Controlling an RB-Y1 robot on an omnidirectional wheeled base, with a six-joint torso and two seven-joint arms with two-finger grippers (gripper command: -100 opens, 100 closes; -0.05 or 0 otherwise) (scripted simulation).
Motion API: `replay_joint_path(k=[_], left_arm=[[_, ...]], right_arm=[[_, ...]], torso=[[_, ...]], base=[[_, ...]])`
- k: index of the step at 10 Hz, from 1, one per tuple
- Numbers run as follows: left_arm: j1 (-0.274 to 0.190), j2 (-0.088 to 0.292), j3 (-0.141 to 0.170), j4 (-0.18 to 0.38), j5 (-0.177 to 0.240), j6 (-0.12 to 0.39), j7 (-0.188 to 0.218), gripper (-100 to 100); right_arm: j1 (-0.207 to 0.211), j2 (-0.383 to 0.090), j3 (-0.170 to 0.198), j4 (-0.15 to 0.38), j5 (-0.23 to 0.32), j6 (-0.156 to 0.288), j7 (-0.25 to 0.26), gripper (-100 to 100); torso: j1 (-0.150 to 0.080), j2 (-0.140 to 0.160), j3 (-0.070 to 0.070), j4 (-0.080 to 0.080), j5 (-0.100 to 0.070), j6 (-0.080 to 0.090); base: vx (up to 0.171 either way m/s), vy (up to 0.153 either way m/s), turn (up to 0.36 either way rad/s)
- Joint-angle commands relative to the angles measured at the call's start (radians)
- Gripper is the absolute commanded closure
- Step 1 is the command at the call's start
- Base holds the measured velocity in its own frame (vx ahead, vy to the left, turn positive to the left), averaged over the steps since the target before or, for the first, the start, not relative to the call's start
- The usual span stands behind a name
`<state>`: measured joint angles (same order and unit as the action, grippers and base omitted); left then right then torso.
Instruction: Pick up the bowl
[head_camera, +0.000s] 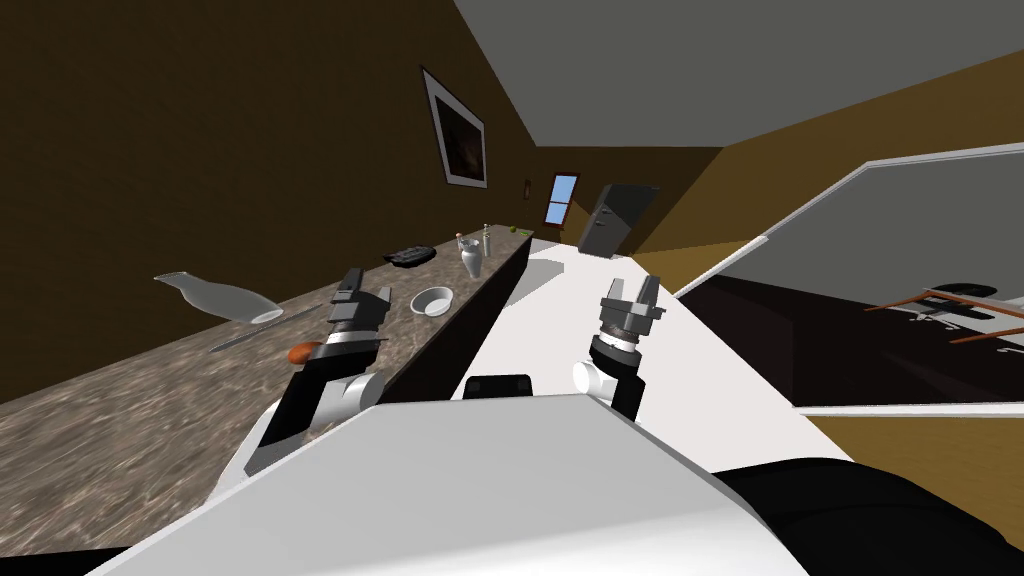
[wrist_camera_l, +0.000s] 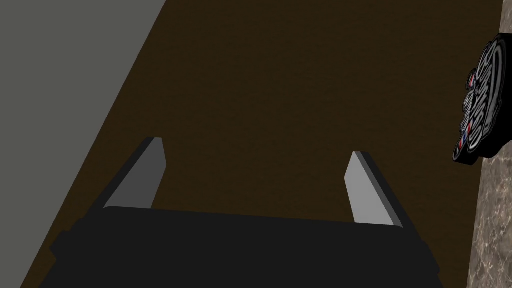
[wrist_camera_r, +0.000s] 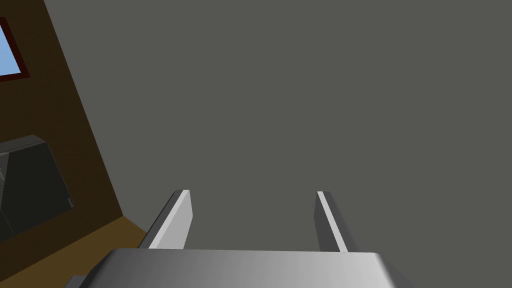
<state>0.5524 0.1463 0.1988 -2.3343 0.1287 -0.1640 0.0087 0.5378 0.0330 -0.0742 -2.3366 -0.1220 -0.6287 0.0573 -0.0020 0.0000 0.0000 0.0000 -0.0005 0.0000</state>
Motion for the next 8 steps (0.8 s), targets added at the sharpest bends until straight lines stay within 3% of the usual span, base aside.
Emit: replay_joint_path(k=[1, 2, 3, 4, 7, 8], left_arm=[[-0.006, 0.015, 0.028, 0.002, 0.034, 0.050, -0.003, -100], [-0.006, 0.015, 0.028, 0.002, 0.034, 0.061, -0.003, -100], [-0.002, 0.029, 0.053, -0.005, 0.065, 0.098, -0.003, -100], [-0.002, 0.029, 0.053, -0.005, 0.065, 0.110, -0.003, -100], [0.007, 0.060, 0.103, -0.019, 0.129, 0.192, -0.003, -100], [0.007, 0.060, 0.103, -0.019, 0.129, 0.213, -0.003, -100]], right_arm=[[0.000, 0.000, 0.000, 0.000, 0.000, 0.000, 0.000, 0], [0.000, 0.000, 0.000, 0.000, 0.000, 0.000, 0.000, 0], [0.000, 0.000, 0.000, 0.000, 0.000, 0.000, 0.000, 0], [0.000, 0.000, 0.000, 0.000, 0.000, 0.000, 0.000, 0], [0.000, 0.000, 0.000, 0.000, 0.000, 0.000, 0.000, 0], [0.000, 0.000, 0.000, 0.000, 0.000, 0.000, 0.000, 0]], torso=[[0.000, 0.000, 0.000, 0.000, 0.000, 0.000], [0.000, 0.000, 0.000, 0.000, 0.000, 0.000], [0.001, -0.001, 0.000, 0.000, 0.000, 0.000], [0.000, -0.001, 0.000, 0.000, 0.000, 0.000], [0.001, -0.001, -0.001, 0.000, 0.000, 0.000], [0.000, -0.001, -0.001, 0.000, 0.000, 0.000]], base=[[0.007, -0.024, 0.018], [0.007, -0.021, 0.009], [0.011, -0.031, 0.017], [0.008, -0.026, 0.012], [0.014, -0.024, 0.014], [0.014, -0.022, 0.010]])
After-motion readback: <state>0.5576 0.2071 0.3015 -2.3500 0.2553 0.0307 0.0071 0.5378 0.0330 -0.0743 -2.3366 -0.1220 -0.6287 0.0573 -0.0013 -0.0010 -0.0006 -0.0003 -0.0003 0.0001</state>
